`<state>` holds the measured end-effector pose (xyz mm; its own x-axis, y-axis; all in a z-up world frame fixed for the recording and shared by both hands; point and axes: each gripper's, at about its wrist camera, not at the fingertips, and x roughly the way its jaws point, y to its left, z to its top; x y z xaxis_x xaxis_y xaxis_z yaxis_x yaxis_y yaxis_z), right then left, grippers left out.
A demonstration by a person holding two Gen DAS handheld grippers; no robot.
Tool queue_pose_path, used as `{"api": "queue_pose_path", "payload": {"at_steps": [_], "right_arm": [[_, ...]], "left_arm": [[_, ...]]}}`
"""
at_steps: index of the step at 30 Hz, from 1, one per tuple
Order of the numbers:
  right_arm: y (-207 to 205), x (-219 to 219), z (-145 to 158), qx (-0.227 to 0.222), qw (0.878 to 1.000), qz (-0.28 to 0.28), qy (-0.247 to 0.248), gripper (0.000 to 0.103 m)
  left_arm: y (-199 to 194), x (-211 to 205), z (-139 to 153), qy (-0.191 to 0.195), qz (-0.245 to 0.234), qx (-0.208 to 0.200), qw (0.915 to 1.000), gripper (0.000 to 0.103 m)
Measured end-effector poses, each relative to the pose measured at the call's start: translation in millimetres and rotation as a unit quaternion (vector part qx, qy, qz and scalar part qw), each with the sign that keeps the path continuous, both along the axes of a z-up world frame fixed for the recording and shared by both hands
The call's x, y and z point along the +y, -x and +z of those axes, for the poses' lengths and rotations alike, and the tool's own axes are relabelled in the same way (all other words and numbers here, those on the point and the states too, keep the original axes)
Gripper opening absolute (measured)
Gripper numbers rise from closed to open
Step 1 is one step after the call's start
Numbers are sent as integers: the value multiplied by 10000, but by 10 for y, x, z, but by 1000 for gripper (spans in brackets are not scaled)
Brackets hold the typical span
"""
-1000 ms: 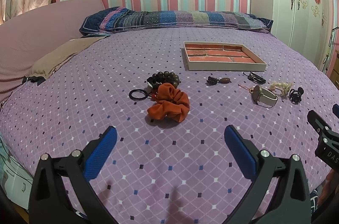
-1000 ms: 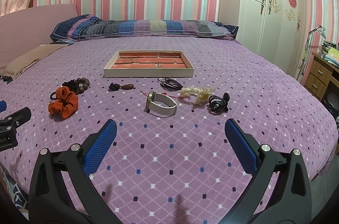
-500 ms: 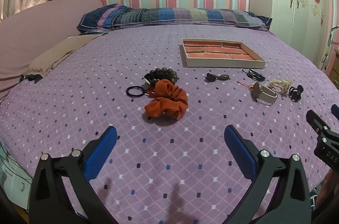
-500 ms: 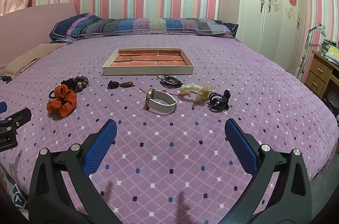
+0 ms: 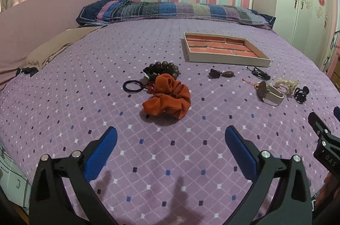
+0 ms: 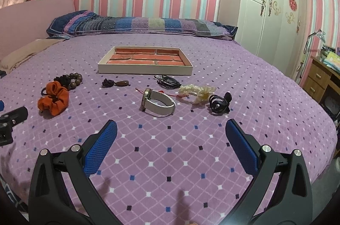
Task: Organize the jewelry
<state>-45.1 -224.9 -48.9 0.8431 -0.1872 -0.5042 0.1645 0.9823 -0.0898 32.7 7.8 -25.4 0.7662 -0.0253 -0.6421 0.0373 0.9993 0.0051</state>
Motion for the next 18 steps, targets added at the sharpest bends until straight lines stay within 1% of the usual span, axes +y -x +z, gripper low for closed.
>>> {"api": "queue_pose_path", "payload": {"at_steps": [5, 11, 15, 18], "right_arm": [[-112, -3, -105, 89, 9999, -42, 63, 99], [-233, -37, -168, 85, 9999, -81, 47, 99], [-344, -73, -225, 170, 9998, -99, -76, 99], [-436, -48, -257, 239, 9996, -88, -74, 99]], "left_arm": [[-122, 22, -64, 20, 15, 71, 10000, 99], [-202, 6, -121, -84, -37, 12, 10000, 99], [-297, 6, -178, -97, -95, 89, 9999, 99], [-405, 20, -217, -62, -92, 157, 9998, 99]]}}
